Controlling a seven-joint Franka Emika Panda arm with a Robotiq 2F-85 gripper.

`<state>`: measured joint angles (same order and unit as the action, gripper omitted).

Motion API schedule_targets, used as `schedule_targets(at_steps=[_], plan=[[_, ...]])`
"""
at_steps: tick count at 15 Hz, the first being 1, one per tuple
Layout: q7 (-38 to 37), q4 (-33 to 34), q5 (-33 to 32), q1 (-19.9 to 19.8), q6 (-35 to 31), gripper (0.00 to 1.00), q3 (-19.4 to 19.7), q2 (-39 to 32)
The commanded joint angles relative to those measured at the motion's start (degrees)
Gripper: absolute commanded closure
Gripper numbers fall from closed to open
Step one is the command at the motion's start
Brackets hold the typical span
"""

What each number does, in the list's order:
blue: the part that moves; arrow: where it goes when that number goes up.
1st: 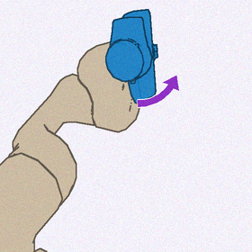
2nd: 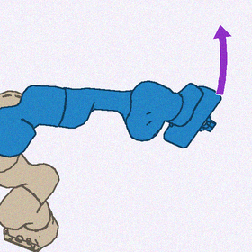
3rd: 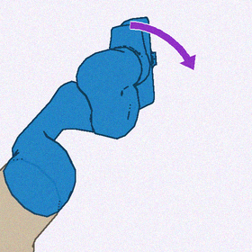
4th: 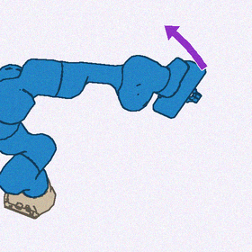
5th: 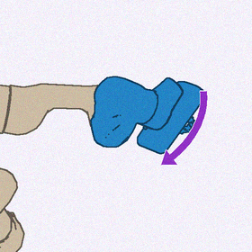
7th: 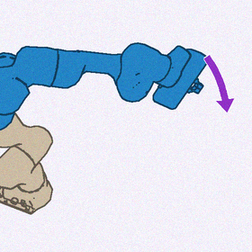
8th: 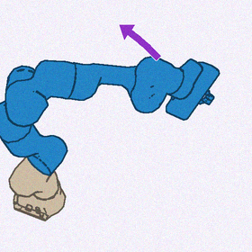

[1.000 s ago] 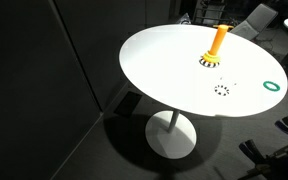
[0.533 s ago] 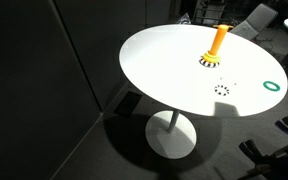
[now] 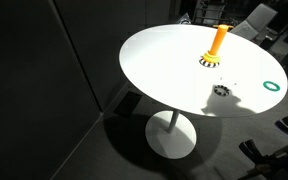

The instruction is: Put the yellow ring on the table

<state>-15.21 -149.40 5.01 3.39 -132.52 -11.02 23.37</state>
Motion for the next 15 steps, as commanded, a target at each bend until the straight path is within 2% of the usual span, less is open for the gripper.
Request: schedule_targets(at_steps=[1,8,9,10,15], plan=[[-5.8,3.9,-6.9,-3.5,-3.2,0.00,-0.7,-6.1],[-15.1,8.2,-18.5,-6.7,-7.9,0.00,0.3,-13.7],[-15.9,8.8,-19.1,-6.7,-7.4,0.00,0.6,-14.3],[-13.4,6.4,-17.1,-5.3,-7.6,0.00,1.3,-12.3],[-14.4,7.7,-17.7,-5.3,-7.6,0.00,1.7,-13.8]])
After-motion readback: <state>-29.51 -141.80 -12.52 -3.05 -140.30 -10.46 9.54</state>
